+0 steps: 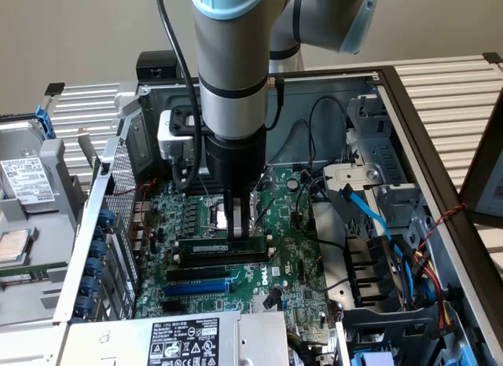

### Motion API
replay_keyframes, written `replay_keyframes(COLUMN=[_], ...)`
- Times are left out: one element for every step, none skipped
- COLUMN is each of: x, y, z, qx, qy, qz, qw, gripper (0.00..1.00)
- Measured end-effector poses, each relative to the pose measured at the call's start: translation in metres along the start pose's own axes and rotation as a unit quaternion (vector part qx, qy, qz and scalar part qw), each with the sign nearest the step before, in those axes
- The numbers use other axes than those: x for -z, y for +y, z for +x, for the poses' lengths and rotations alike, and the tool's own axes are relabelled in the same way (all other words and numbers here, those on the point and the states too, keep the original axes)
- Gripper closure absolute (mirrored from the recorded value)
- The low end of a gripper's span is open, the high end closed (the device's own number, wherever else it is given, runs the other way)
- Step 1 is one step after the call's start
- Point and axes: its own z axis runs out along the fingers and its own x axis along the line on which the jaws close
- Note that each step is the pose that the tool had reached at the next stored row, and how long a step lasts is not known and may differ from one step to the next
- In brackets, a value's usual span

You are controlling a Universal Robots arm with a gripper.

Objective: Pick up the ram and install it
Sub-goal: 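Insert the ram into the slot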

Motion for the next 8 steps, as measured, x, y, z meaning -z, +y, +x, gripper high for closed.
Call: replay_keyframes(x=[-0.0001, -0.0003, -0.0006, -0.0008, -0.0009, -0.0009, -0.0009, -0.0009], y=[0.0000, 0.0000, 0.0000, 0.0000, 0.0000, 0.0000, 0.0000, 0.0000], z=[0.0000, 0.0000, 0.0000, 0.0000, 0.0000, 0.0000, 0.0000, 0.0000], qx=[0.000, 0.000, 0.000, 0.000, 0.000, 0.000, 0.000, 0.000], qy=[0.0000, 0.0000, -0.0001, -0.0001, -0.0001, 0.0000, 0.0000, 0.0000], qz=[0.0000, 0.0000, 0.0001, 0.0000, 0.0000, 0.0000, 0.0000, 0.0000], qw=[1.0000, 1.0000, 1.0000, 1.0000, 1.0000, 1.0000, 1.0000, 1.0000], gripper=[0.87, 0.87, 0.87, 0.87, 0.87, 0.87, 0.87, 0.87])
